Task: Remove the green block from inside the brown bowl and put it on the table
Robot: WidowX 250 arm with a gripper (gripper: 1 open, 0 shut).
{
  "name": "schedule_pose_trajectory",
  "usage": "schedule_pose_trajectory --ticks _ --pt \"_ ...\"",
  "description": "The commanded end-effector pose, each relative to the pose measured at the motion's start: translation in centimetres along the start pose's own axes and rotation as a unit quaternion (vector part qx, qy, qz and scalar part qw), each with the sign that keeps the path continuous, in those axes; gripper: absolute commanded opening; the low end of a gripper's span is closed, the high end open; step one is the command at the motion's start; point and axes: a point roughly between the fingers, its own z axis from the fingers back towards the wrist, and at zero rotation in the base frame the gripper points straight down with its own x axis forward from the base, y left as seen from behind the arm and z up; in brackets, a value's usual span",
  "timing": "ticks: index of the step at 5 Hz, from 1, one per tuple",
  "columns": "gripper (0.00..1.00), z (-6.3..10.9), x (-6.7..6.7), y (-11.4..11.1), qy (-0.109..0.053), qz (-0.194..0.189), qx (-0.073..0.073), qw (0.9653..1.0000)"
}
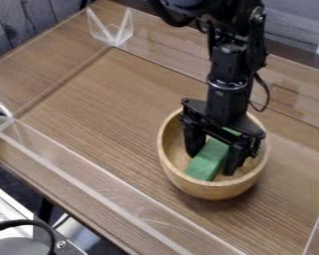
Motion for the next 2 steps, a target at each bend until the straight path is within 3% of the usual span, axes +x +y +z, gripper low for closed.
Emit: schedule_pose_trajectory --ticks 1,2 --pt "1.0 1.07 0.55 -0.24 -0.03 0.005 -0.015 0.9994" --pt "1.0 1.51 0.53 -0.49 -0.045 0.009 -0.027 0.9986"
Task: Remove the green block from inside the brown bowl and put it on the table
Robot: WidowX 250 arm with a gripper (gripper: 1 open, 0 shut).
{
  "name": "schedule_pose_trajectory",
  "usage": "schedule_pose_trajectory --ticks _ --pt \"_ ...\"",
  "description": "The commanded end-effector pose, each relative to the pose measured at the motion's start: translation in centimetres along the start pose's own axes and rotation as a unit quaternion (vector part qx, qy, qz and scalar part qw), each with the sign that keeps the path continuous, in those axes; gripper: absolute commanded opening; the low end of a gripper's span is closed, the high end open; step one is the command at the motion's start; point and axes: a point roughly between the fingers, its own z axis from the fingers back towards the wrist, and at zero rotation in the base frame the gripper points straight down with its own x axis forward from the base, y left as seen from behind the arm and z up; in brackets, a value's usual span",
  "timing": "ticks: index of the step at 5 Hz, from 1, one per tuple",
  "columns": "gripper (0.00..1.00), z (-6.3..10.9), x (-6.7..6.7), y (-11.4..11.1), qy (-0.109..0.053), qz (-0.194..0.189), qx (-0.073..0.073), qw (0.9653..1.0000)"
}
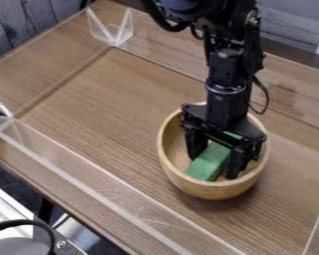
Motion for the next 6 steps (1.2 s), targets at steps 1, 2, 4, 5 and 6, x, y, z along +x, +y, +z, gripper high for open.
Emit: schedule_pose_trajectory --ticks 1,2,4,5,6 --pt "1.0 2.5 0.8 -0.1 -0.047 0.003 -0.003 0.9989" --pt "1.0 2.1 0.9 0.0 -0.05 0.008 0.002 0.9987" --pt "1.0 2.1 1.8 -0.3 -0.043 0.027 0.005 0.9987" --pt "1.0 1.5 1.7 0.1 -0.044 0.039 0.011 0.9982" --pt "1.0 1.0 1.6 0.4 -0.045 0.049 0.016 0.9977"
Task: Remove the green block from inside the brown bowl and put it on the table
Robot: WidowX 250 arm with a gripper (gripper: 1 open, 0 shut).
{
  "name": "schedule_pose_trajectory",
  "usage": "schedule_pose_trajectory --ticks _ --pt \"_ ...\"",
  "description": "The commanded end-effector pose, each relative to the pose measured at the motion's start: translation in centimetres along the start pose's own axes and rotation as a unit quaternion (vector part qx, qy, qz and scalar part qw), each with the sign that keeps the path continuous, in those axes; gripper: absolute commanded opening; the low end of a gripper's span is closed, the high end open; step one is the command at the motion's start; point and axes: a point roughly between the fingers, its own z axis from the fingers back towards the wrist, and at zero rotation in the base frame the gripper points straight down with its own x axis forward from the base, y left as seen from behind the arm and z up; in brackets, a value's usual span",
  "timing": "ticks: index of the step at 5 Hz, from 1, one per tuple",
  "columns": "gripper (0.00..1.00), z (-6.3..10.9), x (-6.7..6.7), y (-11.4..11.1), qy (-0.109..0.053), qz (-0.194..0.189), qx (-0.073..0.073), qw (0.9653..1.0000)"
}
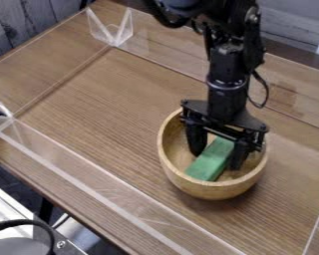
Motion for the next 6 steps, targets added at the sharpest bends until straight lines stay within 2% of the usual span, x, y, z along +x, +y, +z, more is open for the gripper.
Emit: schedule_pose_trajectory --ticks 1,2,4,5,6 --pt "1.0 0.59 1.04 -0.04 -0.02 0.011 -0.003 0.9997" --pt "1.0 0.47 1.3 -0.01 -0.022 0.023 -0.005 0.9995" --pt "1.0 0.25 1.06 0.0 -0.032 0.045 0.015 0.9984" --pt "0.0 -0.18 1.04 -0.09 -0.03 0.051 0.018 0.9981" --pt "0.0 -0.24 0.96 -0.1 -0.028 0.056 0.021 0.9978"
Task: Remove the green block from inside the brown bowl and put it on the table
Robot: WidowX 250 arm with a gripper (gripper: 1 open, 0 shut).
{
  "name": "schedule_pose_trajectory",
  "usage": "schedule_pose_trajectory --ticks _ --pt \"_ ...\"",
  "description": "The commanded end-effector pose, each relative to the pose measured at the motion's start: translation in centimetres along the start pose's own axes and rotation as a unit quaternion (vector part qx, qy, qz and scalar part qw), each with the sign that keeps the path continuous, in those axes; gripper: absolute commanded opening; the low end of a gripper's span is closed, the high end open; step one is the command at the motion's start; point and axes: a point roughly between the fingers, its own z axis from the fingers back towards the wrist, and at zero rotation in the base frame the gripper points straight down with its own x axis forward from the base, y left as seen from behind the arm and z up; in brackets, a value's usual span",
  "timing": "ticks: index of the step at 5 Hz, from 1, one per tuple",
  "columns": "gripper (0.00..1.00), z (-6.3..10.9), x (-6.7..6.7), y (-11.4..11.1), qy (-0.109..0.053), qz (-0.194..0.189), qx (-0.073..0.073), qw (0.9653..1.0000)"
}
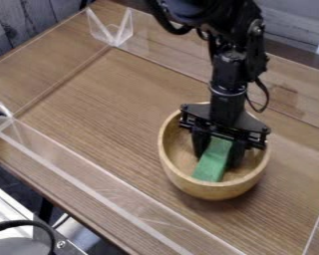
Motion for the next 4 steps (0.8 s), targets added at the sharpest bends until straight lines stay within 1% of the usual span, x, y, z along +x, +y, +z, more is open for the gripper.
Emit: schedule_pose_trajectory --ticks 1,2,3,4 --pt "0.0 1.6 0.7 0.0 -0.018 -0.004 -0.001 0.9998" --pt "0.0 2.9 1.1 0.2 -0.027 -0.009 -0.002 0.9996" --pt "0.0 4.8 1.1 0.7 -0.032 -0.007 -0.003 0.9995" --pt "0.0 7.6 1.5 2.0 -0.044 0.004 -0.004 0.999"
